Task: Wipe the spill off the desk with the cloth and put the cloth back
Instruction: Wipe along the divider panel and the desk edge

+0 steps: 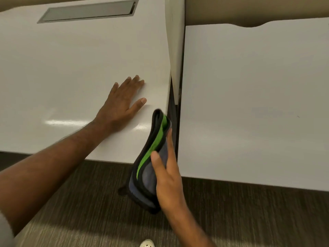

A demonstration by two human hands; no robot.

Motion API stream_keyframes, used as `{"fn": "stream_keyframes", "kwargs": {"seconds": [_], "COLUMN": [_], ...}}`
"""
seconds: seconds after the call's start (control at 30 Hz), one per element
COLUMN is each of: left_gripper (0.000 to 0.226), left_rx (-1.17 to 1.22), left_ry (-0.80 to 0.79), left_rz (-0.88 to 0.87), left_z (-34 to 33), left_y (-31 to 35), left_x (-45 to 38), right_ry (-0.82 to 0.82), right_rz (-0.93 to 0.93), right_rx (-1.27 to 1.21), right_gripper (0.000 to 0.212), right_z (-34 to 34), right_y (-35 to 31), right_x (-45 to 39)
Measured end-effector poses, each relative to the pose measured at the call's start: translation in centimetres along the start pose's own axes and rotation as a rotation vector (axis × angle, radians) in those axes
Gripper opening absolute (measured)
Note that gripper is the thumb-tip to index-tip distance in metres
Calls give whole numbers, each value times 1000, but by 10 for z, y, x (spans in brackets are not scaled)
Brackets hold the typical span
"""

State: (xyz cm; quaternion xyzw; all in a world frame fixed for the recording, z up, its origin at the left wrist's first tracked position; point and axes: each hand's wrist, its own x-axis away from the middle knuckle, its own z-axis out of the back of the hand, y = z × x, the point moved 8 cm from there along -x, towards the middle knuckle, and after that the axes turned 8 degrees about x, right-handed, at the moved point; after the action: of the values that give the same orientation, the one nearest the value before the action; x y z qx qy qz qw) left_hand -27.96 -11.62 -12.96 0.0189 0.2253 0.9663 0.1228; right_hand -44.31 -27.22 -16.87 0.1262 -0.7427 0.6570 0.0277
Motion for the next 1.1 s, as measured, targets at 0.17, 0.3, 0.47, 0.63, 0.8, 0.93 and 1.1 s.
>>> {"fn": "stream_keyframes", "kwargs": {"seconds": [0.17,0.3,0.47,0.63,0.8,0.93,1.1], "left_gripper": [72,71,68,68,69,69,67], "left_rx": [-13,-8,-18,-15,-18,-46,-52], "left_ry": [-3,1,-13,-10,1,2,3], "left_rz": [0,3,4,2,-5,-5,-9], "left_z": [0,2,2,2,2,3,4], "left_y": [0,0,2,3,5,5,6], "left_x": [0,0,-1,0,0,-1,-1], "right_ry": [-21,56,62,20,47,80,121], "right_rz": [-20,8,38,29,-10,20,10], "right_rx": [82,145,89,102,153,204,202], "right_gripper": [60,56,59,51,51,59,61], "right_z": [3,17,17,7,7,19,22], "right_y": [-4,-27,-28,-3,-7,-38,-48], "right_x": [-40,-108,-103,-43,-50,-118,-134]}}
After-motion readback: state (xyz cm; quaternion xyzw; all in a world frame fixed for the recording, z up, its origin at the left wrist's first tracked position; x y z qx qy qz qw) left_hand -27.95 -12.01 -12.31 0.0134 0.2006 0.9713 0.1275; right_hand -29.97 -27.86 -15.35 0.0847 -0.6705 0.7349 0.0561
